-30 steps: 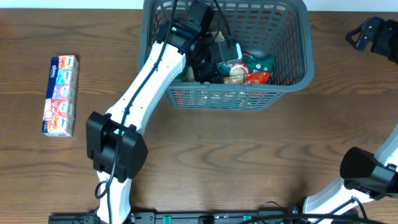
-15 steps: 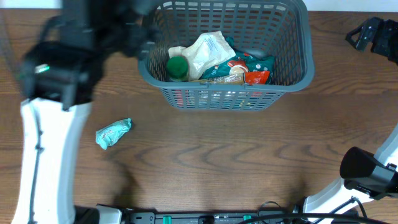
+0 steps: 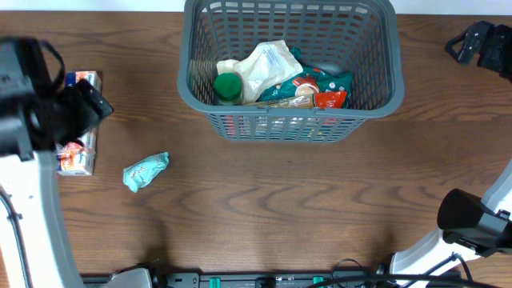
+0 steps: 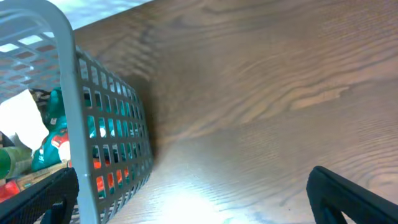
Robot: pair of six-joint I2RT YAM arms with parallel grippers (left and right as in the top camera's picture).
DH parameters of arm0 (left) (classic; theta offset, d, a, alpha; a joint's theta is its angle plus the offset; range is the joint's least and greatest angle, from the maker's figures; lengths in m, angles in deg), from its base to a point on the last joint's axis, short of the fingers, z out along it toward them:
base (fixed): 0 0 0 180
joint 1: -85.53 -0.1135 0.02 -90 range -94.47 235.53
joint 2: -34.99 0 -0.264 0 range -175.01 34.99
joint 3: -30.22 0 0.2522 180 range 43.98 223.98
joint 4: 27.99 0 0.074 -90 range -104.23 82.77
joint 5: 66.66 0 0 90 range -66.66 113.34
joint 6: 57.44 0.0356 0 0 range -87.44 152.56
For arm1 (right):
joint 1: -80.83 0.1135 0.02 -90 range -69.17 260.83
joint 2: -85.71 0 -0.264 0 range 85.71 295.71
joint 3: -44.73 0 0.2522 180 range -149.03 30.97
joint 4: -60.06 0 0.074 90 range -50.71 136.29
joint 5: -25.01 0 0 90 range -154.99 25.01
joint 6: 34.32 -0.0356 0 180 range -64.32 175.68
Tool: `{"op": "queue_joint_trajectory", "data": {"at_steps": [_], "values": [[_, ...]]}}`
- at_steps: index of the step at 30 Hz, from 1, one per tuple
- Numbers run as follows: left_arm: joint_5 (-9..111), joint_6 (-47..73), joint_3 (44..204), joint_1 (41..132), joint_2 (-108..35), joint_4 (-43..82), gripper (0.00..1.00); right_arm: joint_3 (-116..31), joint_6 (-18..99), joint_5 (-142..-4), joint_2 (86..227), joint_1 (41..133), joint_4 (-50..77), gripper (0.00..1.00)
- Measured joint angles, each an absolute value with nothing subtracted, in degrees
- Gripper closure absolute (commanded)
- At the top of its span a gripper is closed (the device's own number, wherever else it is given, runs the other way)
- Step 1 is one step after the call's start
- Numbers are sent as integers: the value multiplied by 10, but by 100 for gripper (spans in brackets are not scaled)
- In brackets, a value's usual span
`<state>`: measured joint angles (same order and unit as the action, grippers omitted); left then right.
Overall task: Pack container
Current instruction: 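Lower the left gripper onto the mint-green snack and grasp it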
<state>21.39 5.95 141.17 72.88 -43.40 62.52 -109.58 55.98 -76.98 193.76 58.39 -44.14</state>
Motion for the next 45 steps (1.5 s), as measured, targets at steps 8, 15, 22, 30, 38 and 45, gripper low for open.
{"op": "queue_joint_trajectory", "data": {"at_steps": [8, 15, 22, 30, 38, 45], "values": [[215, -286, 1166, 729, -324, 560, 2, -1096, 560, -770, 1938, 585, -439, 1], [254, -458, 1029, 729, -350, 404, 1, -1096, 560, -770, 1938, 590, -439, 1], [288, -543, 995, 729, -412, 347, 1, -1096, 560, -770, 1938, 592, -439, 1], [310, -564, 994, 729, -519, 310, 1, -1096, 560, -781, 1938, 596, -439, 1], [320, -569, 994, 729, -609, 268, 1, -1096, 560, -783, 1938, 596, -439, 1], [320, -571, 994, 729, -659, 247, 9, -1096, 560, -783, 1938, 596, -439, 1]]}}
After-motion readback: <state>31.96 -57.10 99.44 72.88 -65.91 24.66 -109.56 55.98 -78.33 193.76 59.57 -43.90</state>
